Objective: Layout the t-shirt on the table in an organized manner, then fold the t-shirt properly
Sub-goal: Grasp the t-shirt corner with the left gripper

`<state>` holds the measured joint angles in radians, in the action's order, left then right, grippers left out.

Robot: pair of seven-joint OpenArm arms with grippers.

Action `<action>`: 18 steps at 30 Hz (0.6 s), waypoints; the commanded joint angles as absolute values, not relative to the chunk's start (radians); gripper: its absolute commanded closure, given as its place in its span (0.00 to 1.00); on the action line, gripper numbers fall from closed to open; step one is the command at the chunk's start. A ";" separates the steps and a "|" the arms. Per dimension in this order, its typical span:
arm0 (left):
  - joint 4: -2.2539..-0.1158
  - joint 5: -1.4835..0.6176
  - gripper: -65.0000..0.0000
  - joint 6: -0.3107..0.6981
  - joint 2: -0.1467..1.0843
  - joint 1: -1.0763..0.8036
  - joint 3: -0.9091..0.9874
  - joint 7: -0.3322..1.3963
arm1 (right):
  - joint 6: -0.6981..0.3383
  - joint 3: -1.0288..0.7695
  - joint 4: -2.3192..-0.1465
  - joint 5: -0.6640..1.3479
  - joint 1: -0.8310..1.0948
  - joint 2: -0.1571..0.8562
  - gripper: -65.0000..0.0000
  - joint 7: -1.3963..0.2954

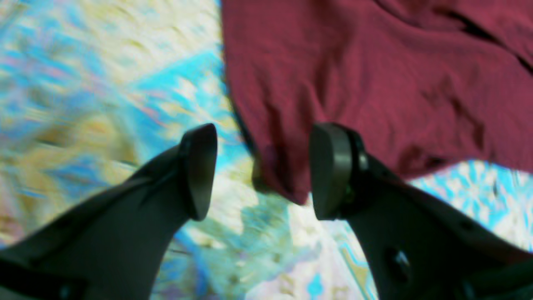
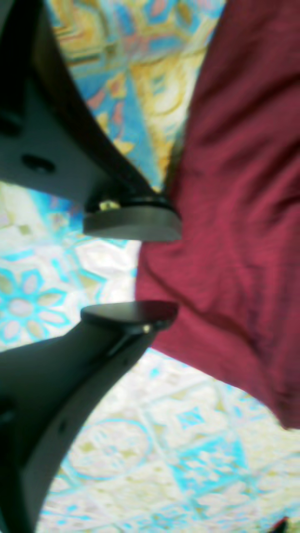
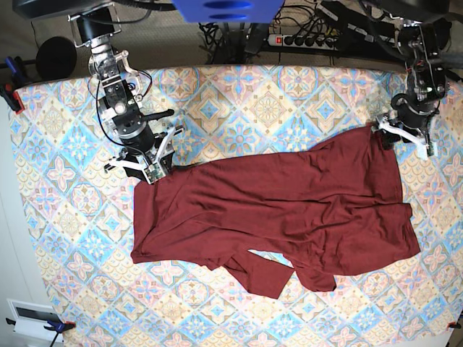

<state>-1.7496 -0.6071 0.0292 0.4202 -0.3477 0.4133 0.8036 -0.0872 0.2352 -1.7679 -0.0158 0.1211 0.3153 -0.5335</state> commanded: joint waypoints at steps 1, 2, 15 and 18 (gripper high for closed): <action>-1.745 -0.611 0.46 0.030 0.437 -0.343 0.421 0.785 | -0.082 0.231 -1.788 -0.016 0.108 0.323 0.65 -0.513; -1.727 -0.611 0.46 0.030 0.432 -0.341 0.420 0.783 | -0.082 0.231 -1.791 -0.016 0.111 0.323 0.65 -0.513; -1.693 -0.613 1.00 0.030 0.420 -0.229 0.351 0.789 | -0.082 0.231 -1.794 -0.016 0.113 0.323 0.65 -0.513; -1.764 -0.621 0.98 0.030 0.426 -0.205 0.355 0.789 | -0.082 0.231 -1.808 -0.016 0.113 0.323 0.65 -0.513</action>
<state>-1.7401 -0.6109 0.0250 0.4072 -0.2138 0.3477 0.8101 -0.0860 0.2348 -1.7790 -0.0162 0.1242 0.3157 -0.5407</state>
